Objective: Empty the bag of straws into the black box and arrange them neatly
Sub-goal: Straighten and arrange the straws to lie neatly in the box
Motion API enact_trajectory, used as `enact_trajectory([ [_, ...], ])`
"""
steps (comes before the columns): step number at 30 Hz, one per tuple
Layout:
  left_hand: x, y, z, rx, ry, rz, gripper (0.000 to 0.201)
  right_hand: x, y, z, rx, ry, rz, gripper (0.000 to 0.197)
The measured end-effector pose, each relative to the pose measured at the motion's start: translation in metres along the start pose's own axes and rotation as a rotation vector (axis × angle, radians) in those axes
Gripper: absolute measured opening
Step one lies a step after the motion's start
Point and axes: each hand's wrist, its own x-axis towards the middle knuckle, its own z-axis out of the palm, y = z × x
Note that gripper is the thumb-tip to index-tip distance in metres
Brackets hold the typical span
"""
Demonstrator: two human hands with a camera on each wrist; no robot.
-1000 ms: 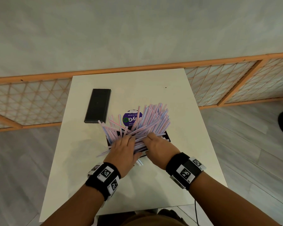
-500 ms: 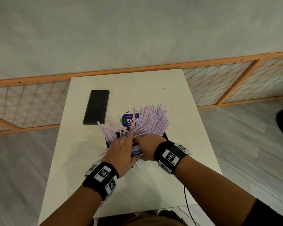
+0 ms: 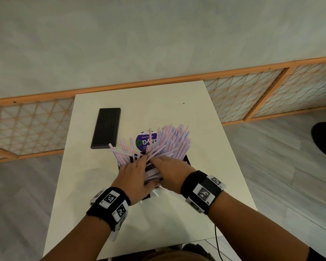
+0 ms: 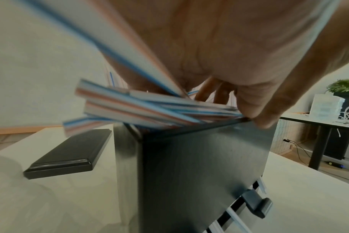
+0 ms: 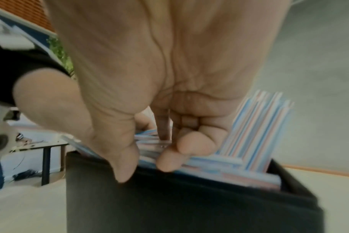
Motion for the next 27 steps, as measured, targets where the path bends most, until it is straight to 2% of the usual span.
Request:
enact_trajectory([
  [2,0.003,-0.001,0.001,0.044,0.011,0.019,0.078,-0.012,0.001,-0.008,0.055,0.071,0.007,0.059],
  [4,0.004,0.002,0.001,0.132,-0.006,0.039,0.071,-0.024,0.002,-0.018,0.121,0.167,0.016,0.048],
  [7,0.004,0.009,-0.002,0.216,-0.040,0.068,0.071,-0.042,0.009,-0.027,0.238,0.441,0.173,0.010],
  [8,0.003,0.011,-0.003,0.227,-0.052,0.076,0.067,-0.046,0.014,-0.028,0.308,0.548,0.262,0.011],
  [10,0.002,0.012,-0.002,0.235,-0.061,0.095,0.048,-0.051,0.029,-0.026,0.482,0.654,0.460,0.030],
  [12,0.001,0.013,0.002,0.233,-0.050,0.131,0.040,-0.049,0.045,-0.024,0.604,0.622,0.608,0.056],
  [13,0.001,0.013,0.003,0.229,-0.057,0.140,0.041,-0.046,0.052,-0.022,0.629,0.586,0.640,0.061],
  [14,0.003,0.014,0.004,0.222,-0.066,0.147,0.042,-0.042,0.057,-0.020,0.649,0.558,0.635,0.058],
  [18,0.016,0.019,0.011,0.238,-0.092,0.214,0.039,-0.023,0.062,-0.015,0.693,0.492,0.498,0.025],
  [24,0.022,0.030,0.012,0.187,-0.076,0.189,0.033,-0.014,0.059,-0.016,0.534,0.441,0.425,0.016],
  [27,0.019,0.027,0.008,0.169,-0.069,0.169,0.039,-0.017,0.058,-0.024,0.507,0.442,0.417,0.018],
])
